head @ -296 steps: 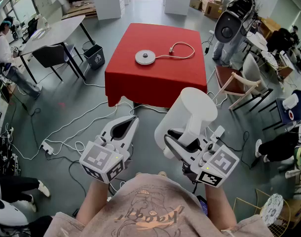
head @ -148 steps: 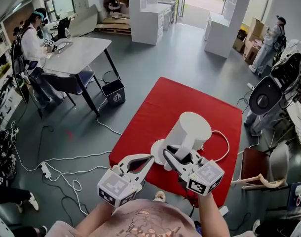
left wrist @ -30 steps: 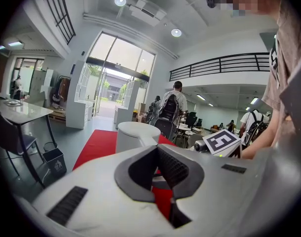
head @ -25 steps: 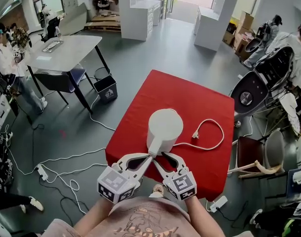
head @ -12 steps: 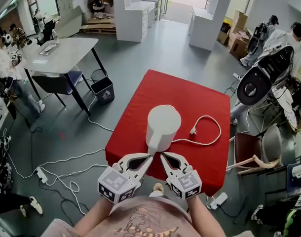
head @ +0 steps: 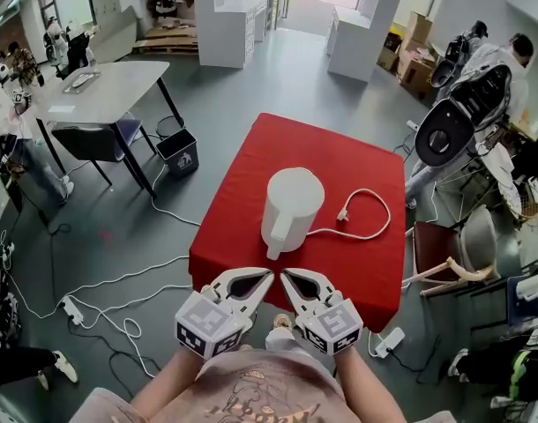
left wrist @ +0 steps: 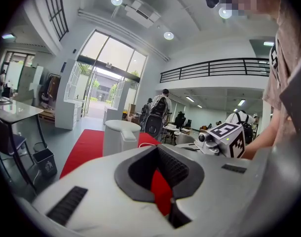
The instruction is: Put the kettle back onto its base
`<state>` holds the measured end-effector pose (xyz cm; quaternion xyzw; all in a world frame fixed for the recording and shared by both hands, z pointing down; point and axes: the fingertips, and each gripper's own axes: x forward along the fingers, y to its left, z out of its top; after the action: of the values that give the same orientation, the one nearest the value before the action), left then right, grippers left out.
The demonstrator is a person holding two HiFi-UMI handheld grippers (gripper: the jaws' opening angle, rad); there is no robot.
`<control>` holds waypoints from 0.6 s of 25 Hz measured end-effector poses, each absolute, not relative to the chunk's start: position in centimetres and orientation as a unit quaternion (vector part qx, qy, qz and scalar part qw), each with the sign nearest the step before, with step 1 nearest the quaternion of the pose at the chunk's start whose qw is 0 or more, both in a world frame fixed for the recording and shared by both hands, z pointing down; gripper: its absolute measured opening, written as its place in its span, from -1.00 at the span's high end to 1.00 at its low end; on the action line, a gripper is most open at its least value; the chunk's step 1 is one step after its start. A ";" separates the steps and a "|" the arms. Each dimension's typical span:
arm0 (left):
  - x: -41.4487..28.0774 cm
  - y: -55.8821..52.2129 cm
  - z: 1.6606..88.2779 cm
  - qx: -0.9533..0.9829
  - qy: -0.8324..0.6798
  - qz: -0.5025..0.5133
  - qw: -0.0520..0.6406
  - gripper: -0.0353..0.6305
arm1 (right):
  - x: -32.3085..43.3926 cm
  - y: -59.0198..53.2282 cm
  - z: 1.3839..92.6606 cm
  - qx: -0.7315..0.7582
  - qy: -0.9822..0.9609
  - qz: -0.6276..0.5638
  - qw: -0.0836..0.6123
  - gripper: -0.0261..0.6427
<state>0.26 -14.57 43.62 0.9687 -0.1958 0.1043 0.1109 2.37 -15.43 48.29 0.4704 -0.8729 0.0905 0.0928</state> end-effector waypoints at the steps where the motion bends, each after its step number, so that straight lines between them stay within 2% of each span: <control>1: 0.2 -14.2 43.6 0.969 -0.193 0.103 0.112 0.92 | 2.2 -14.8 48.0 0.472 -0.872 0.092 0.092 0.91; 15: 0.8 -8.1 43.1 0.975 -0.169 0.098 0.106 0.92 | 3.4 -6.6 42.5 0.543 -0.833 0.101 0.033 0.91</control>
<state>0.80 -8.10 43.13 0.9751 -0.1686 0.0979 0.1057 3.43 -6.62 42.53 0.5430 -0.8330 0.1010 0.0335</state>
